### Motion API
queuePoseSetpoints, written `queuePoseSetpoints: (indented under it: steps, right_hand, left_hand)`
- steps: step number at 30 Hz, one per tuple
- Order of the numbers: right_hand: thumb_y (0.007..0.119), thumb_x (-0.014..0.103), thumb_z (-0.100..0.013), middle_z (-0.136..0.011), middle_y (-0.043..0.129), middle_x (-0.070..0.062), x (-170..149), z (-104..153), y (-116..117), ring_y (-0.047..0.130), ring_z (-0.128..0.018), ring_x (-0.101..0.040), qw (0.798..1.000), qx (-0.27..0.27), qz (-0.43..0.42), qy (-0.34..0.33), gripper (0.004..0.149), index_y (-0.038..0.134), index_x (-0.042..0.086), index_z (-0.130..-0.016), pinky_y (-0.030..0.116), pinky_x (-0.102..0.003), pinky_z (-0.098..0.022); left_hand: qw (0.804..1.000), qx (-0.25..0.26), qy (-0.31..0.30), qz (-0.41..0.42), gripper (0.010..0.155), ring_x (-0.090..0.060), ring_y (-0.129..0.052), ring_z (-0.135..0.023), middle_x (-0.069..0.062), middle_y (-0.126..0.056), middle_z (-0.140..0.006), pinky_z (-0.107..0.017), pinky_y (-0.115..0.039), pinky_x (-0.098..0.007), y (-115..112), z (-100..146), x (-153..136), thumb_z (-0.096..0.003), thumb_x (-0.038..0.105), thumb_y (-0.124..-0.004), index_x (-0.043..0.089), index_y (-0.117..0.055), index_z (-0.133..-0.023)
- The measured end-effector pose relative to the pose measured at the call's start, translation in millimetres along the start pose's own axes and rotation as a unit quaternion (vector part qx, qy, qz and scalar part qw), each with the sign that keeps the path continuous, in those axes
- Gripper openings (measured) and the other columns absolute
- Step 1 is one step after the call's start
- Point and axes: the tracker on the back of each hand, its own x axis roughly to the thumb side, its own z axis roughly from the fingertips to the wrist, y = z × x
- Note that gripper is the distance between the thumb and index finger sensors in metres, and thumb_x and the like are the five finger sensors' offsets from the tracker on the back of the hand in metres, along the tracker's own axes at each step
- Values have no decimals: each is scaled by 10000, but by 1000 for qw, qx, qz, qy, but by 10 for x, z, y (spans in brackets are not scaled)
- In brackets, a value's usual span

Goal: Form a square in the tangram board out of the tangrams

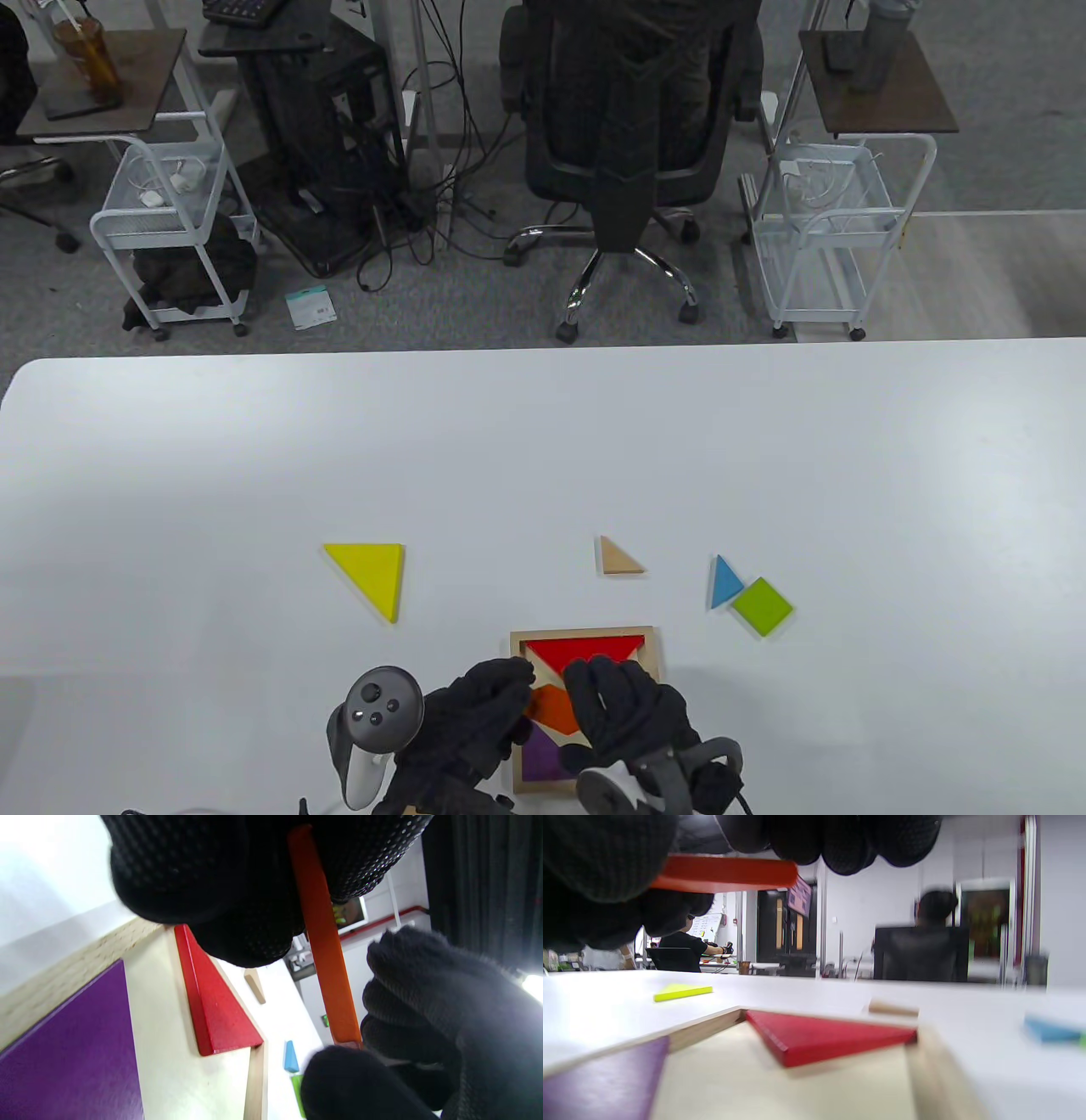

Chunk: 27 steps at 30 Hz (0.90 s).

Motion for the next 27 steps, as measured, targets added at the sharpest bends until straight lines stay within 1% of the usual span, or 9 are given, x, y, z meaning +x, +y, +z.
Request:
queuePoseSetpoints:
  steps: [6,8,10,12,14,16,19,21,27]
  right_hand:
    - [791,483,-362,-859,776,-2,64,15,-55,843,-666,-231,999,-35,22,0,575,700,290,-896,754,-342,-470]
    - [775,470,-373,-815,827,5,8,-10,-93,883,-611,-215,999,-40,1,16,522,754,289,-863,777,-327,-420]
    - [773,464,-373,-786,860,1,-110,-63,-102,913,-573,-209,997,-20,-63,42,517,774,274,-853,795,-316,-376]
    - [771,449,-379,-757,888,-13,-274,-123,-65,939,-531,-210,983,15,-167,74,535,759,240,-872,812,-310,-338]
    - [766,421,-392,-742,901,-38,-430,-163,10,954,-509,-225,950,51,-290,103,556,720,197,-899,823,-315,-313]
    - [766,396,-394,-719,909,-70,-556,-192,124,958,-476,-248,897,90,-411,135,561,716,150,-896,824,-324,-282]
    - [746,377,-408,-715,904,-100,-623,-199,233,959,-463,-262,855,118,-482,151,569,692,103,-903,826,-326,-263]
    - [724,371,-417,-731,894,-106,-624,-193,268,961,-480,-264,848,122,-491,158,574,669,91,-915,831,-324,-269]
    - [672,358,-430,-762,869,-128,-527,-180,313,959,-515,-281,851,141,-486,142,596,604,55,-938,838,-330,-281]
  left_hand:
    - [1000,-21,-8,19,412,-216,-1089,-312,-136,-984,-626,-195,-994,-213,-73,18,34,-541,334,-772,66,-854,-843]
    - [999,-23,-18,34,434,-216,-1088,-333,-127,-981,-639,-210,-992,-216,-84,24,34,-568,367,-711,72,-842,-859]
    - [998,-10,-25,59,505,-257,-1075,-411,-158,-946,-715,-266,-982,-249,-82,38,19,-592,419,-616,70,-799,-908]
    - [996,-4,-35,78,582,-328,-1033,-545,-213,-862,-832,-363,-957,-310,-70,40,-8,-596,473,-570,59,-722,-975]
    - [994,-26,-52,89,626,-372,-996,-649,-241,-797,-913,-441,-940,-356,-79,16,-31,-593,511,-565,58,-672,-1012]
    - [989,-75,-64,106,651,-401,-951,-725,-254,-740,-967,-492,-917,-386,-138,-8,-31,-587,526,-587,59,-627,-1039]
    - [988,-102,-60,95,613,-399,-952,-735,-252,-740,-971,-499,-917,-389,-211,-20,-11,-583,477,-639,62,-635,-1034]
    - [989,-110,-52,83,584,-381,-971,-716,-240,-765,-954,-485,-927,-372,-240,-18,-9,-583,442,-659,61,-647,-1024]
    - [993,-70,-47,83,492,-324,-1018,-627,-211,-836,-882,-416,-944,-315,-201,-11,-15,-573,342,-711,68,-702,-982]
